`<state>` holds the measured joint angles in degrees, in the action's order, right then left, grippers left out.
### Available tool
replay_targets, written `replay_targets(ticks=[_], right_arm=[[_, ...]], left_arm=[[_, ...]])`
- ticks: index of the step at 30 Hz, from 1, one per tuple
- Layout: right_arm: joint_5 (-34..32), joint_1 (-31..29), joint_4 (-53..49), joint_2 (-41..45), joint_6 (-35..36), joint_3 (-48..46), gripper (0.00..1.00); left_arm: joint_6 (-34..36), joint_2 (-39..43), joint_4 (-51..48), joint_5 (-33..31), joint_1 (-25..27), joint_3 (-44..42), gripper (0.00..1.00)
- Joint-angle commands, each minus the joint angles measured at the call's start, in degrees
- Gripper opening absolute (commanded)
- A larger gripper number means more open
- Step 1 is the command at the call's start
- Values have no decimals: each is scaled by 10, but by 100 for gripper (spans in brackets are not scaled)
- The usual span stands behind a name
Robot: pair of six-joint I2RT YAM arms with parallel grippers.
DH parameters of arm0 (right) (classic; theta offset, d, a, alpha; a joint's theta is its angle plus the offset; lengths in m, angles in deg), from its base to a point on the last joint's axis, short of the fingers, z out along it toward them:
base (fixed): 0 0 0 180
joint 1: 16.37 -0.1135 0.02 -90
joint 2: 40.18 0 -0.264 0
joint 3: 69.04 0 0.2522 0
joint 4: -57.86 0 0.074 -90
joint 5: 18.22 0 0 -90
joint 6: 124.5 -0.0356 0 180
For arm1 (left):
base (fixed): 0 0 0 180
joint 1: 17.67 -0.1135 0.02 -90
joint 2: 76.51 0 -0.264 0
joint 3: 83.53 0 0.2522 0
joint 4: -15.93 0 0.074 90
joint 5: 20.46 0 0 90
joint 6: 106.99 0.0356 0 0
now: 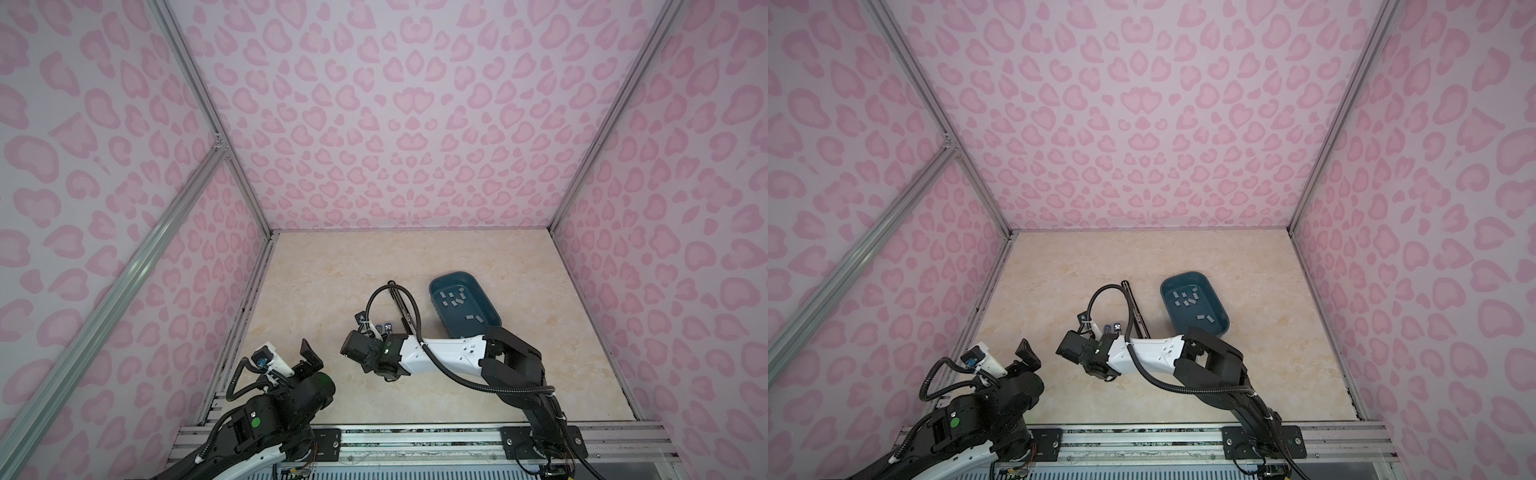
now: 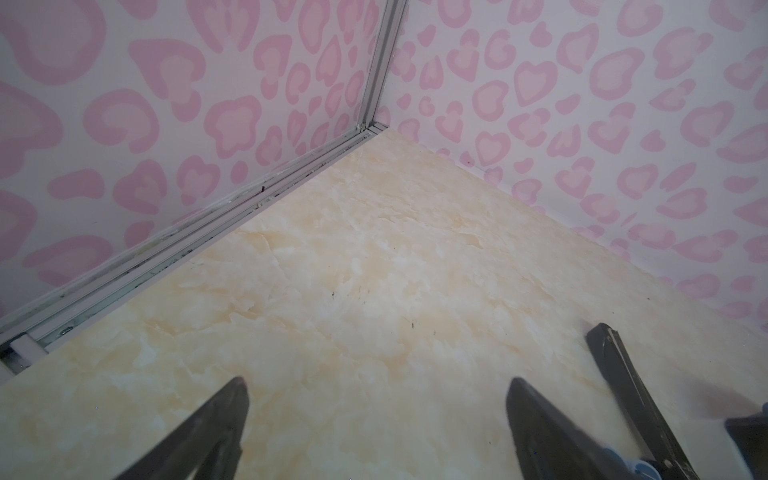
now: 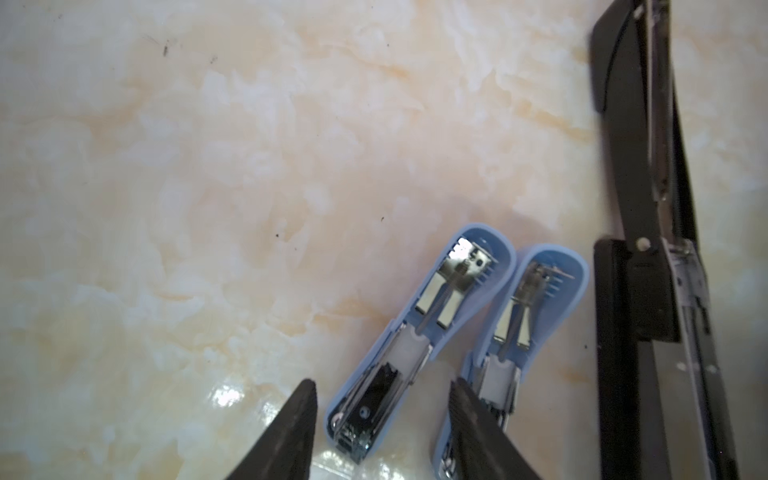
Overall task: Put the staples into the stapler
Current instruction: 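Lower the cap beside the light-blue pack and open the right gripper, then move the right gripper over the teal tray of staple strips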
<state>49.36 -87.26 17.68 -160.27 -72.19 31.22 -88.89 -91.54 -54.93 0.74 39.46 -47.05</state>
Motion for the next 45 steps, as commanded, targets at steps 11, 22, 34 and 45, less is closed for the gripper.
replay_targets(ticks=[11,22,34,45], right_arm=[[-33,-7,-10,-20,-7,-9,43],[-32,-13,-2,-15,-8,-9,39],[-93,-1,-9,102,35,-59,40],[52,205,-47,357,81,-206,38]], left_arm=[[-2,3,-2,-6,0,-3,97],[0,7,-1,-5,0,-3,97],[59,11,42,19,0,-7,97],[417,21,358,216,0,-63,97]])
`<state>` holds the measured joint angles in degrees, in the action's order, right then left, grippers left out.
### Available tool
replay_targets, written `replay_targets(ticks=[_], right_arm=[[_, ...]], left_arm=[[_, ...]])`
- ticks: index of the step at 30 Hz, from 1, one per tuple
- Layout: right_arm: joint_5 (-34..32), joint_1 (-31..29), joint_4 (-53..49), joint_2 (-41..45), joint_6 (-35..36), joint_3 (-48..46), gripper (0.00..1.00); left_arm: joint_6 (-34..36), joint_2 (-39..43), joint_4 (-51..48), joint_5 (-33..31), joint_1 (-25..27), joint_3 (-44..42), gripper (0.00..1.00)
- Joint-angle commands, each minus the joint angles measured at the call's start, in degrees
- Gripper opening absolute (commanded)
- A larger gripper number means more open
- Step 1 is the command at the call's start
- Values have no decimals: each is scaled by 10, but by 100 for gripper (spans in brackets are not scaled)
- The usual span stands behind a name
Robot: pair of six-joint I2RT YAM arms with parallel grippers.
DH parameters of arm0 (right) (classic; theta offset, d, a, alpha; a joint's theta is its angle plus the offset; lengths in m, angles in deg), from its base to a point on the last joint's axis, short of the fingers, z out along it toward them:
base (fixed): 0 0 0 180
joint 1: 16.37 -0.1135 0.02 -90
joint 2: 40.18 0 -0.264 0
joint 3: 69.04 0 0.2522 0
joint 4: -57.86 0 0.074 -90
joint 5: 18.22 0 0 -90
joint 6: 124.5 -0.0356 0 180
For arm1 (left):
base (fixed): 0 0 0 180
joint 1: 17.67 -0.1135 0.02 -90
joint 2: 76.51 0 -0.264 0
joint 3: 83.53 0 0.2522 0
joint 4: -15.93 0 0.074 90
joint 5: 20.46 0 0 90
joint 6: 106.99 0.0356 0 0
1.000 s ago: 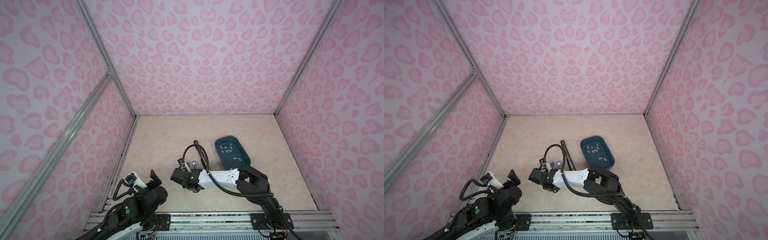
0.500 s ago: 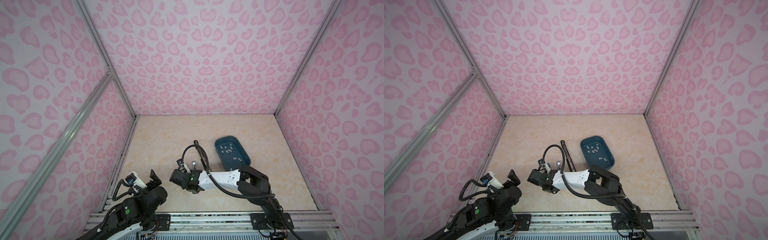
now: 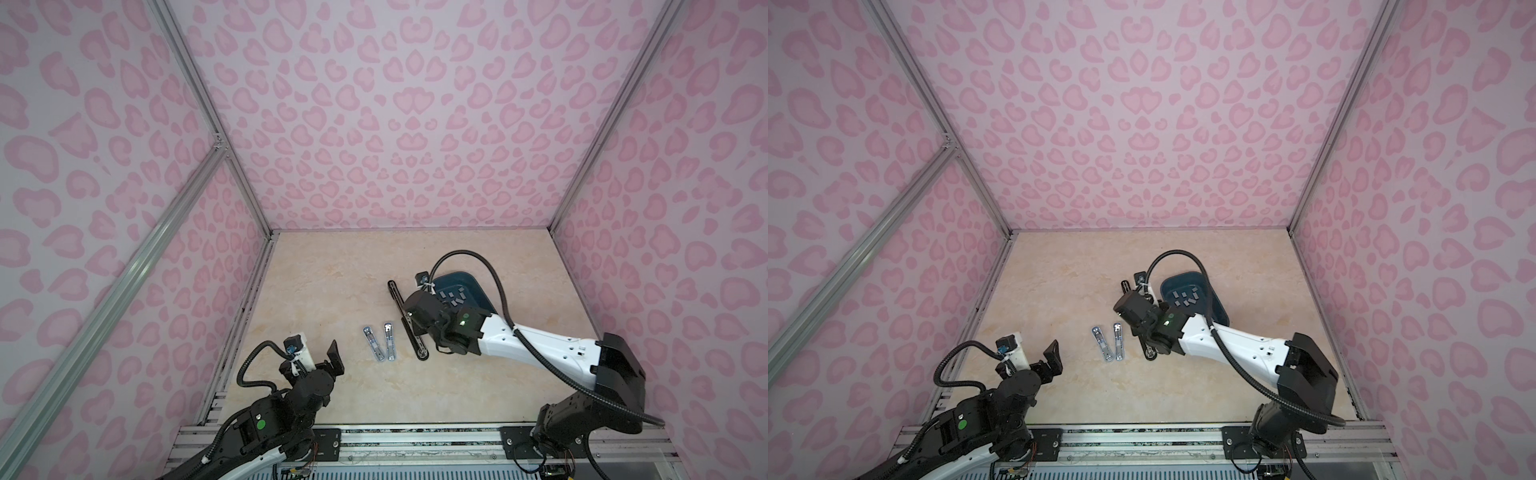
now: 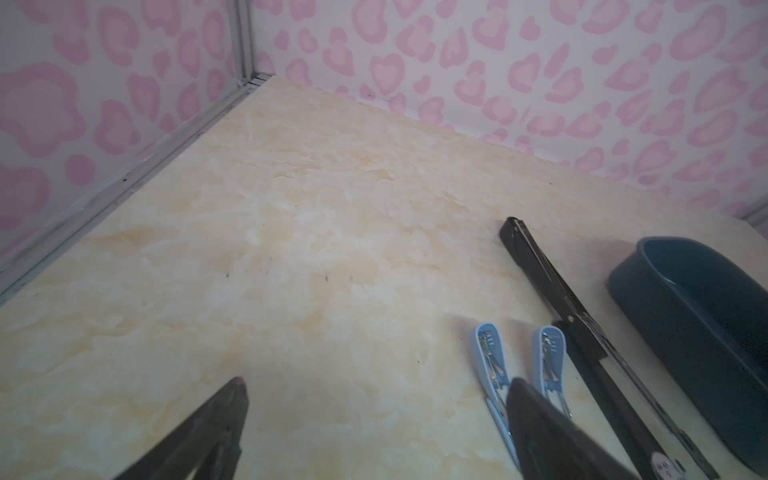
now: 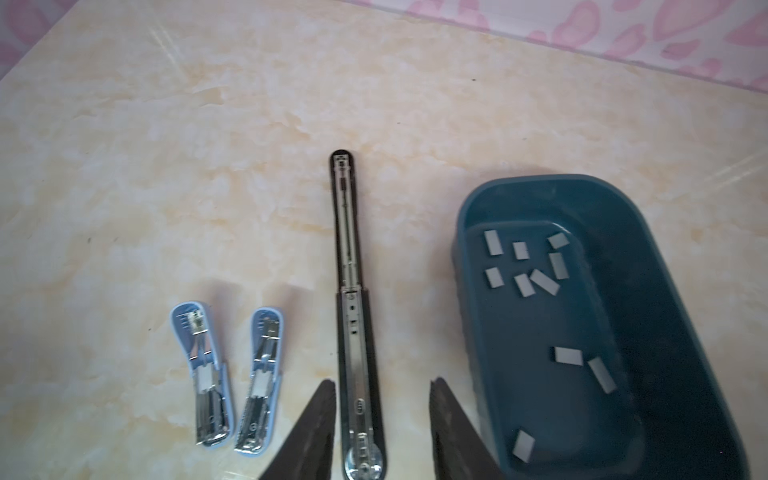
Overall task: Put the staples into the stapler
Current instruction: 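Move the right gripper over the teal tray of staple strips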
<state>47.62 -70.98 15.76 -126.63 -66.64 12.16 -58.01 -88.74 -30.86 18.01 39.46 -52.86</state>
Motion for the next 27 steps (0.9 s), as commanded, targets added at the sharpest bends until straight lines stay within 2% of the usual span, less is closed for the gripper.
replay_targets(ticks=[1,6,8,11,14,16,18,22,27], right_arm=[[93,70,-37,25,38,-13,38],[151,192,-48,-11,110,24,36],[179,236,-47,-34,127,40,36],[202,272,-19,-71,158,51,38],[170,282,-39,-125,195,95,38],[176,286,-26,-145,204,94,39],[191,289,-16,-171,218,93,38],[171,300,-14,-205,228,106,38],[220,330,1,-229,225,107,37]], left_arm=[[113,-16,126,31,0,-3,97],[165,-70,197,-9,-12,8,97],[175,-108,217,10,-51,23,97],[180,-178,235,97,-156,39,97],[170,-221,232,182,-273,46,97],[171,-227,264,270,-327,32,97],[163,-238,280,310,-368,21,97],[175,-243,280,319,-380,33,97],[182,-286,305,353,-379,36,97]])
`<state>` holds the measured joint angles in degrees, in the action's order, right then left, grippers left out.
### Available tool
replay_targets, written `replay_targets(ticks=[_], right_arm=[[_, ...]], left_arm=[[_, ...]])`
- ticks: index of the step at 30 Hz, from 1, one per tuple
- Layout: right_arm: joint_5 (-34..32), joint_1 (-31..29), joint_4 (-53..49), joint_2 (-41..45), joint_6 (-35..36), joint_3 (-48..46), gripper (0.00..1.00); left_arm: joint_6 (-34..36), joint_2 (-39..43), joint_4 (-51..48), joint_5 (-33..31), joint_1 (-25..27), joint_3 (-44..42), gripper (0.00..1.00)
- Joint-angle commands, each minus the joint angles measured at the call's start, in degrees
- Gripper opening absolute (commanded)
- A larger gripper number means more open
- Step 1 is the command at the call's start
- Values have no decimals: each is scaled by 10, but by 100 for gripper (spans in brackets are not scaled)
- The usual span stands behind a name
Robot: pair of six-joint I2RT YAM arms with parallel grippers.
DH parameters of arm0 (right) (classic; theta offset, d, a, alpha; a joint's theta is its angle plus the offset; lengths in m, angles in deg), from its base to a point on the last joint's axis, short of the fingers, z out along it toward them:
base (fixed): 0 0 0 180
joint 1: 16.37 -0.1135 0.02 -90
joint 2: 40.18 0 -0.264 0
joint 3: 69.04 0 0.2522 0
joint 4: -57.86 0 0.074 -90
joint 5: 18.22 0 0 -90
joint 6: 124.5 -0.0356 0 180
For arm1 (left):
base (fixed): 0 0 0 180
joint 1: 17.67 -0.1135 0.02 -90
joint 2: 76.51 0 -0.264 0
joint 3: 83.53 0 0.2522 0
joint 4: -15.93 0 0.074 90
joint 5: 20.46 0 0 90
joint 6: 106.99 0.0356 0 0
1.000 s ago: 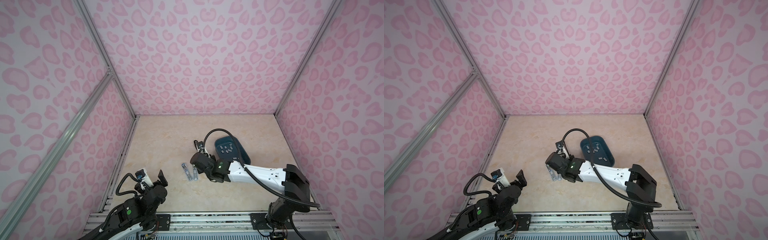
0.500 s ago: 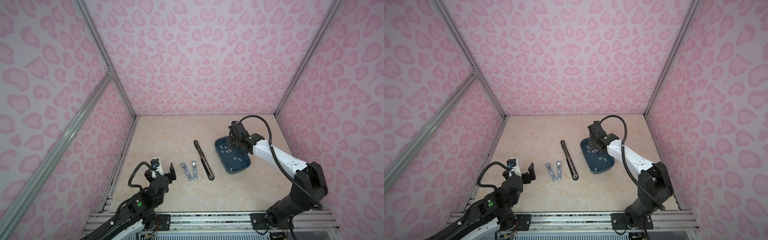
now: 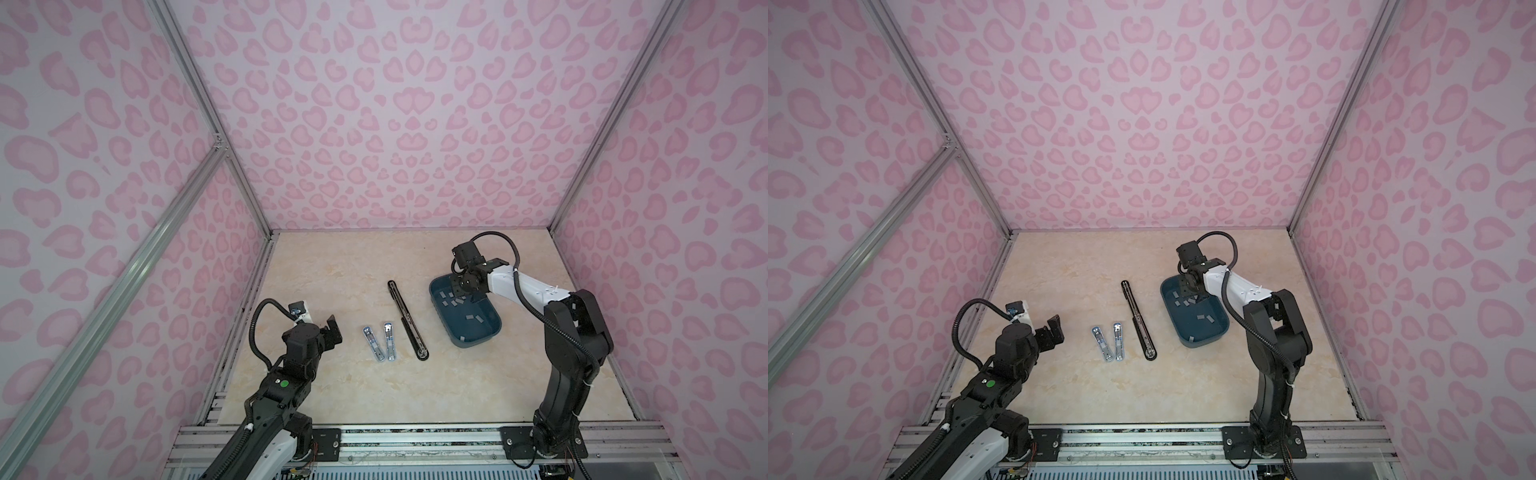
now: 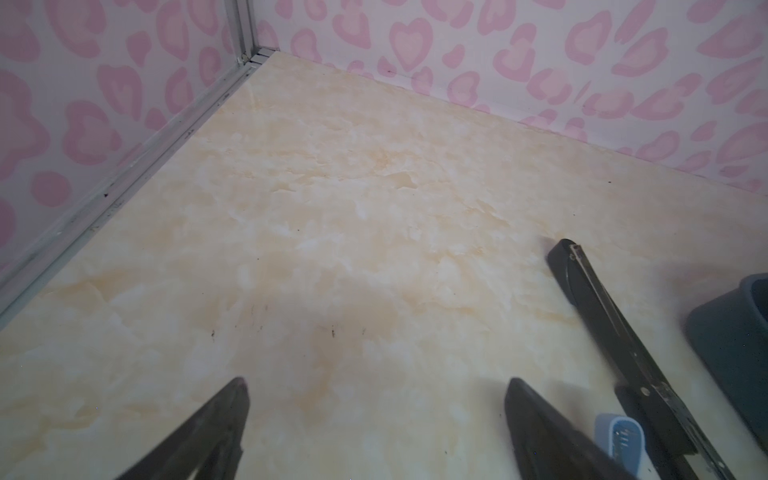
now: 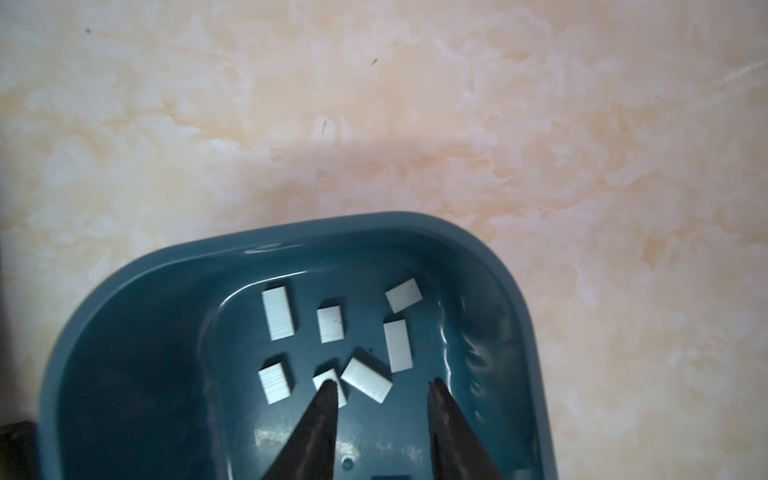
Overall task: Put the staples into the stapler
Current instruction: 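Move the right gripper over the teal tray of staple strips, then lower the right gripper and grasp a grey staple strip in the tray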
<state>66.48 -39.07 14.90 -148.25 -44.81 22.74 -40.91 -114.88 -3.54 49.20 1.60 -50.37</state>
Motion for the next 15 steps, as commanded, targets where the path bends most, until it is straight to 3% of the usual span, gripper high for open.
replay_targets(ticks=[1,7,15], right_arm=[[35,12,11,-17,8,2,36],[44,13,-13,-61,17,37,32],[40,13,-15,-73,15,35,32]], left_arm=[[12,-37,27,40,-1,20,97],[12,-82,24,43,-1,40,97],[13,-42,28,37,-1,27,97]])
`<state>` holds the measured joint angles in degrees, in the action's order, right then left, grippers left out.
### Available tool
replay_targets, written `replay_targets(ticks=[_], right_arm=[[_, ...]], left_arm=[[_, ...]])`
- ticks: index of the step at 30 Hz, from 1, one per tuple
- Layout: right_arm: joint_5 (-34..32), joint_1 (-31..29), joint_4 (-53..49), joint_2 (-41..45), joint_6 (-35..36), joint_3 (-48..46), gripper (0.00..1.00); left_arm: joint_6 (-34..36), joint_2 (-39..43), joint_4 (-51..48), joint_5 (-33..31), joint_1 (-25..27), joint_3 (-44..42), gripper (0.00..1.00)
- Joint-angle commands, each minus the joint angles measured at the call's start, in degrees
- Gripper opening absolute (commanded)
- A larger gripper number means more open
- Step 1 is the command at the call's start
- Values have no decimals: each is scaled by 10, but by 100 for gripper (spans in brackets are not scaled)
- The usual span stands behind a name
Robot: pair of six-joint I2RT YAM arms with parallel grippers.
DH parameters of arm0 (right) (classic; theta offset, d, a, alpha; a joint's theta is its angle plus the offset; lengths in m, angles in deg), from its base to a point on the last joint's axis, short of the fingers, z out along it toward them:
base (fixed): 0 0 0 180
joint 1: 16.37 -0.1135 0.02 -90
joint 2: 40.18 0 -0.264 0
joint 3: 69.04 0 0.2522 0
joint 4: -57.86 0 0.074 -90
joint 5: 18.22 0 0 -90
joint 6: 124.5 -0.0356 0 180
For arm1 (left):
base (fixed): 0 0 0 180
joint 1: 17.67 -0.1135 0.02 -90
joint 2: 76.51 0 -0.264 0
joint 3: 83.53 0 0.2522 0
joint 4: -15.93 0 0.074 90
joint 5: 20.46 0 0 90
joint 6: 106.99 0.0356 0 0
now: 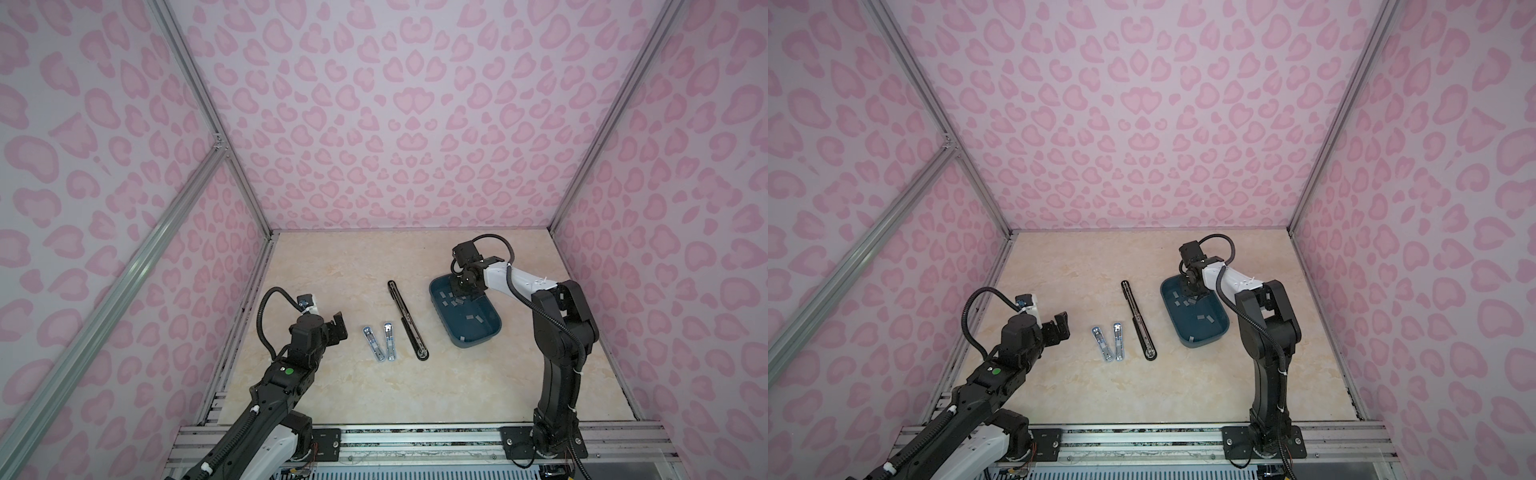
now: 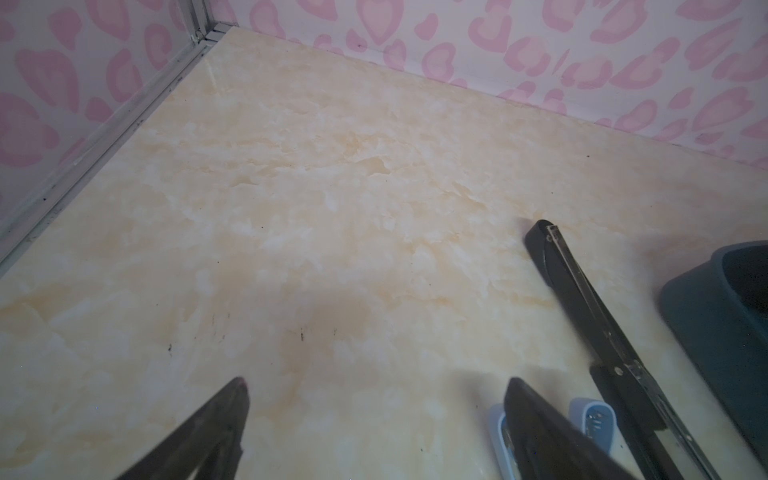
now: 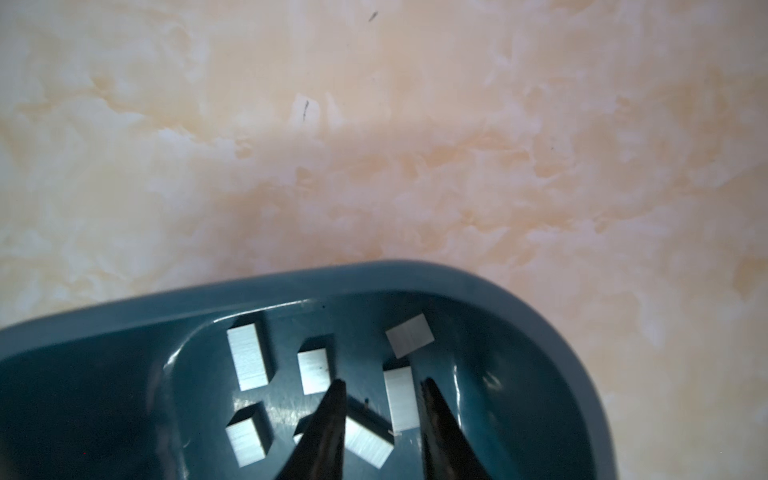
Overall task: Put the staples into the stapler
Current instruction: 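Lower the right gripper and grasp a grey staple strip in the tray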
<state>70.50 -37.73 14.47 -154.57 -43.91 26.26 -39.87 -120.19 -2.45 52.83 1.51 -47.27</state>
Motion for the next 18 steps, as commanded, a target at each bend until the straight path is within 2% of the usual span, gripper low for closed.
replay_targets(ticks=[1,18], right_arm=[[-1,-1,-13,-14,5,2,33],[-28,1,-15,-22,-8,-10,32]], left_arm=[[3,15,17,1,0,-5,97],[1,24,18,0,-1,-8,97]])
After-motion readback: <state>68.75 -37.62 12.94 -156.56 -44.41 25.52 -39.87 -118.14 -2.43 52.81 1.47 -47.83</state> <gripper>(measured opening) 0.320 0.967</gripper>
